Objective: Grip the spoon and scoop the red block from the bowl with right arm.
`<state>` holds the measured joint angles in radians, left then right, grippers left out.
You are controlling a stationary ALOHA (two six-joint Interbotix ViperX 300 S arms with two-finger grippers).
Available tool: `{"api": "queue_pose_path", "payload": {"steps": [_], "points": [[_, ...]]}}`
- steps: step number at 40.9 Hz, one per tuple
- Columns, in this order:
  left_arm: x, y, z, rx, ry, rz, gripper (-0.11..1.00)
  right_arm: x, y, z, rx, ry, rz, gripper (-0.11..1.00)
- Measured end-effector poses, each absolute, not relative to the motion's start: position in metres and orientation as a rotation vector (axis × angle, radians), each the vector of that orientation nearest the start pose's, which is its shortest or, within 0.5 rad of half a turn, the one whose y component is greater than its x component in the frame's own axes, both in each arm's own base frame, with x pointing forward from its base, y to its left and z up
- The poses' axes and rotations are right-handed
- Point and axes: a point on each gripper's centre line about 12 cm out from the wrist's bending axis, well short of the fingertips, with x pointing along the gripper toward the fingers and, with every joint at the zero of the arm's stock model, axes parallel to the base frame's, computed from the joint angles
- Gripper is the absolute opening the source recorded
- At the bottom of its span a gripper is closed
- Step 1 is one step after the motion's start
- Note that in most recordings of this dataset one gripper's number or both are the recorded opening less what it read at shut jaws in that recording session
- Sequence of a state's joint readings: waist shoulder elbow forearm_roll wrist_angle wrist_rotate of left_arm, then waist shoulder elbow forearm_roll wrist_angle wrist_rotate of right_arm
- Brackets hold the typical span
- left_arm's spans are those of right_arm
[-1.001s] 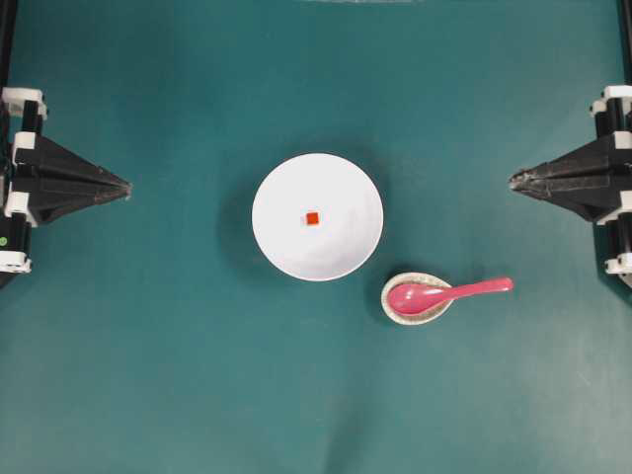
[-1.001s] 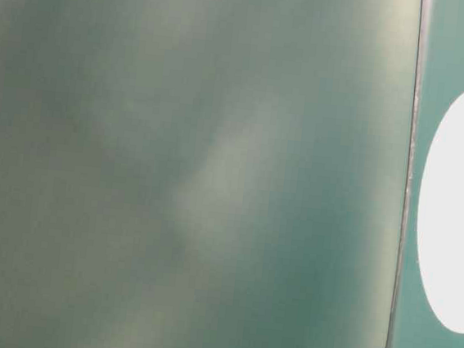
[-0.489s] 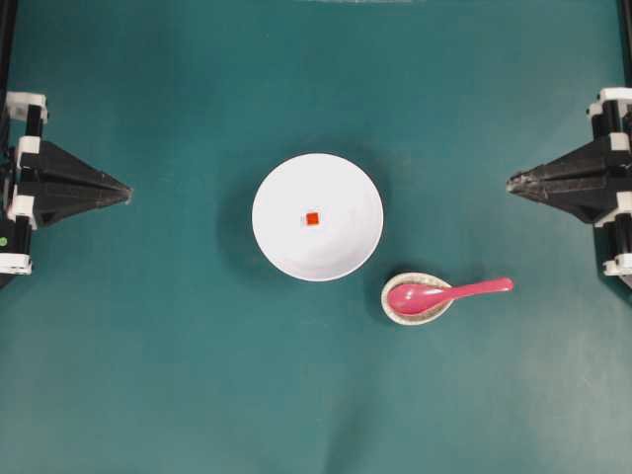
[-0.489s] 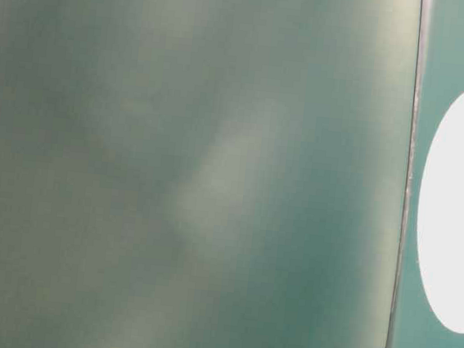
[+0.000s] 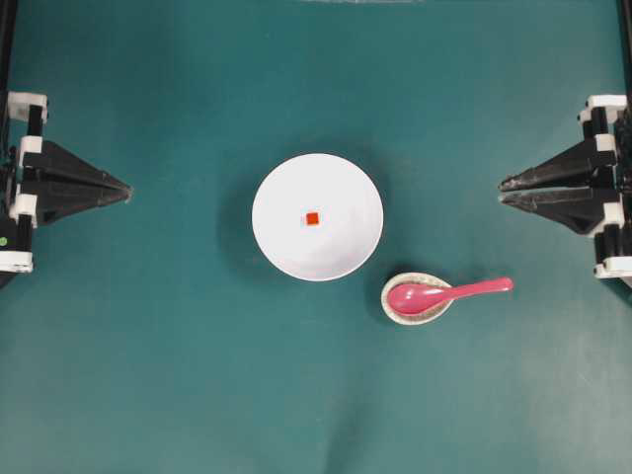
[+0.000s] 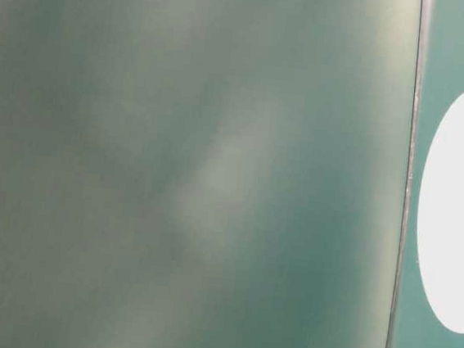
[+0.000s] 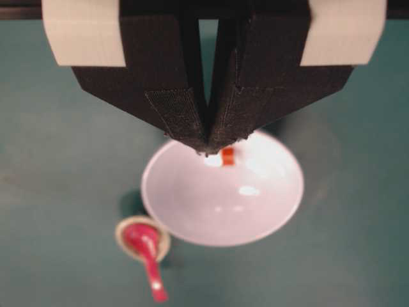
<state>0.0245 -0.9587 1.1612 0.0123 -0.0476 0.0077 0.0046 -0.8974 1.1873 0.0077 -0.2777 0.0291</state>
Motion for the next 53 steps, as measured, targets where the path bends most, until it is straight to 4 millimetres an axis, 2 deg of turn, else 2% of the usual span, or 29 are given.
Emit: {"api": "queue_pose_path", "payload": {"steps": [17, 28, 39, 43, 53], "points": [[0.198, 0.011, 0.262, 0.014, 0.221, 0.053, 0.0, 0.203, 0.009, 0.255, 0.047, 0.039, 0.042, 0.27], [0.197, 0.011, 0.258, 0.014, 0.254, 0.053, 0.0, 0.194, 0.011, 0.232, 0.083, 0.016, 0.05, 0.28], [0.197, 0.011, 0.257, 0.017, 0.257, 0.053, 0.0, 0.195, 0.017, 0.206, 0.125, 0.054, 0.069, 0.29], [0.197, 0.011, 0.258, 0.019, 0.254, 0.052, 0.0, 0.198, 0.019, 0.195, 0.148, 0.094, 0.074, 0.33], [0.197, 0.011, 0.257, 0.017, 0.257, 0.053, 0.0, 0.205, 0.022, 0.166, 0.175, 0.228, 0.067, 0.53]]}}
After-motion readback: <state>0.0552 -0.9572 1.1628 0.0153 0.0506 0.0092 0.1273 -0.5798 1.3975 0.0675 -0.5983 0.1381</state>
